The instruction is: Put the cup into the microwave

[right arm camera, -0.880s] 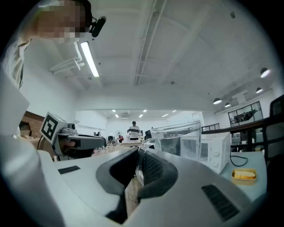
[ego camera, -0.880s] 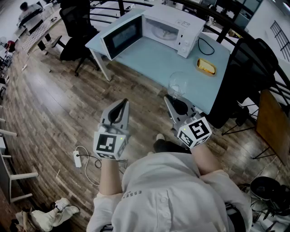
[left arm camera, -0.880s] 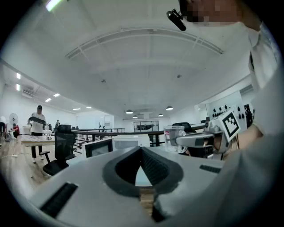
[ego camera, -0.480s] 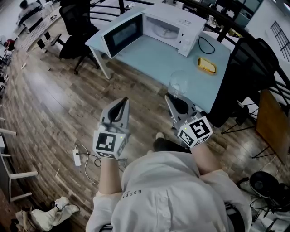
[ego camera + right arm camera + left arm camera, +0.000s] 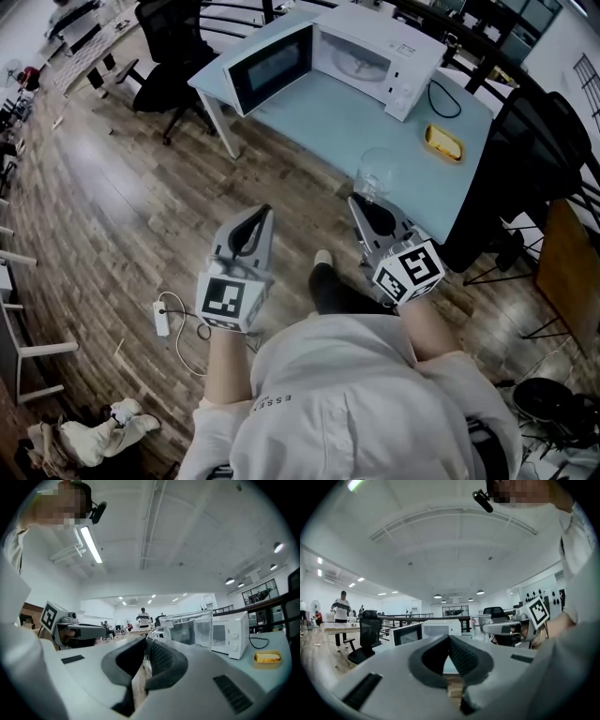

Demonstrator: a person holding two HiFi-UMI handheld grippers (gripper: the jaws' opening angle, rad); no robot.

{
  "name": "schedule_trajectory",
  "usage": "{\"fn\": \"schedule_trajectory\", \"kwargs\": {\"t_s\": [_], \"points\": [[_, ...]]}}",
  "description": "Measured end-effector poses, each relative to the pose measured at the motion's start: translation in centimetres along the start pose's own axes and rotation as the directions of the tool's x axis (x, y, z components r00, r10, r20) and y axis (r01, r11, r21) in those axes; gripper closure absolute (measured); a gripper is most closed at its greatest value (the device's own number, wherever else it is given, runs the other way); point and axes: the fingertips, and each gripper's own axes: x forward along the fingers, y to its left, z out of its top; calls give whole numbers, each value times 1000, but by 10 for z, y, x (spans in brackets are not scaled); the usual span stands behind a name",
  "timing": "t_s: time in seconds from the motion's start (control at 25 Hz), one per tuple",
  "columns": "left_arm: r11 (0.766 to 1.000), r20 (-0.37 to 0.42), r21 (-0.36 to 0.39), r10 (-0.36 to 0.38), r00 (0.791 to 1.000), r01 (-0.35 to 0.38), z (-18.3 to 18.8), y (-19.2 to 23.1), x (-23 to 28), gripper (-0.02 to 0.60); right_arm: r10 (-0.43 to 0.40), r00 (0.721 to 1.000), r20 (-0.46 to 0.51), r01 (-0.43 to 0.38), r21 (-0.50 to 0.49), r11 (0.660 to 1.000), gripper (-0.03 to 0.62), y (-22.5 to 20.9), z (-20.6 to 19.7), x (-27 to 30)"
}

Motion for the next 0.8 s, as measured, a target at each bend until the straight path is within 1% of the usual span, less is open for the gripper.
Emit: {"fn": "schedule_trajectory", "kwargs": {"t_s": [0.2,0.32,0.44,0.52,0.68,0.8], "points": [[999,-12,5,35,999,-35,-10,37,25,580,34,999,-3,-34,-4,999,574,-19,-6,47],[998,-29,-5,57,998,-58,-14,66,53,580,52,999,-11,-52,9,999,574,-40,-10,83],[998,-46,-7,61,997,-61,-23,94,91,581,54,998,-17,-53,26,998,574,-70,-17,122],[998,-52,-10,55,997,-55,-23,113,121,580,49,999,-20,-49,34,998,574,-95,-17,148],[1000,-32,-3,-3,999,3,-8,144,188,580,22,999,-26,-21,62,998,574,-145,-17,194],[1000,-29,-2,-29,999,29,-2,168,239,580,-1,1000,-25,3,72,997,574,-183,-14,226]]}}
